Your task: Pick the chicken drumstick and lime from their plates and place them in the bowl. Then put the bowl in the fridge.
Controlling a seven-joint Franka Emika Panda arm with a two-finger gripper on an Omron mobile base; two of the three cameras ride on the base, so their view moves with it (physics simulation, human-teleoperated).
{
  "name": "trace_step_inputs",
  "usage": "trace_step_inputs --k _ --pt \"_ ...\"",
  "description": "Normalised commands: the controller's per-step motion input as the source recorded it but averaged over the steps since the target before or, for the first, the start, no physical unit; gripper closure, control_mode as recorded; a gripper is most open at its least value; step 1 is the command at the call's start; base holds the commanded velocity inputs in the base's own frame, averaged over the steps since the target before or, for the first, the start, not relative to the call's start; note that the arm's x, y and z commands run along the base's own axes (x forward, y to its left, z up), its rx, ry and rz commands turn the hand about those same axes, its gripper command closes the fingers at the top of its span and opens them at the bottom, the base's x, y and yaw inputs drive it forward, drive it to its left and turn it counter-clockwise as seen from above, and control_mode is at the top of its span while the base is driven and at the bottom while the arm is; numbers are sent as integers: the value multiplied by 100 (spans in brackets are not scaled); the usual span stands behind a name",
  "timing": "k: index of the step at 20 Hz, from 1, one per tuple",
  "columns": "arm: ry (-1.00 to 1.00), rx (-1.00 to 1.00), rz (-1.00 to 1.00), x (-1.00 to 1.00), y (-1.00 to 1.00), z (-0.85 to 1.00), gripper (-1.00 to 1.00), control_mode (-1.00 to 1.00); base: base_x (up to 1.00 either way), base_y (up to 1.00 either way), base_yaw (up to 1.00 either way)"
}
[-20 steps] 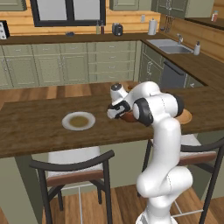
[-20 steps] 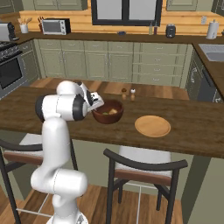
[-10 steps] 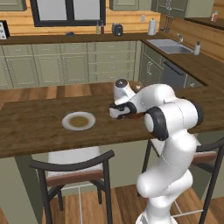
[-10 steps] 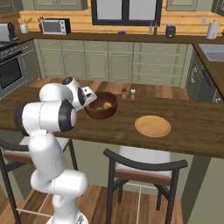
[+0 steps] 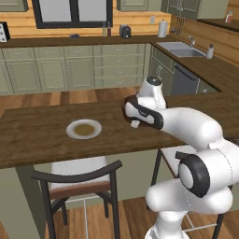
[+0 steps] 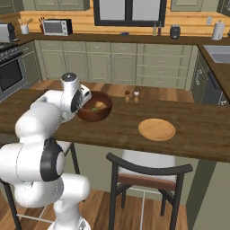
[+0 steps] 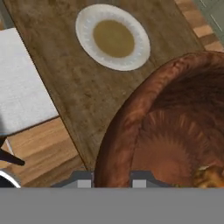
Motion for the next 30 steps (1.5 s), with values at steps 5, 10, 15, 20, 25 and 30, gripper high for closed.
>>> trace_step_inputs --k 5,10,15,20,25,30 --pt "12 -4 36 -90 -9 43 100 -100 0 0 0" --pt "-9 -9 41 -66 -40 5 100 -100 0 0 0" --pt "-24 -9 29 -64 -47 13 100 -100 0 0 0" --pt "1 9 -5 -99 5 38 100 -100 0 0 0" --pt "27 5 -16 -79 5 26 100 -100 0 0 0" --pt "10 -8 -6 -43 -3 -6 100 -100 0 0 0"
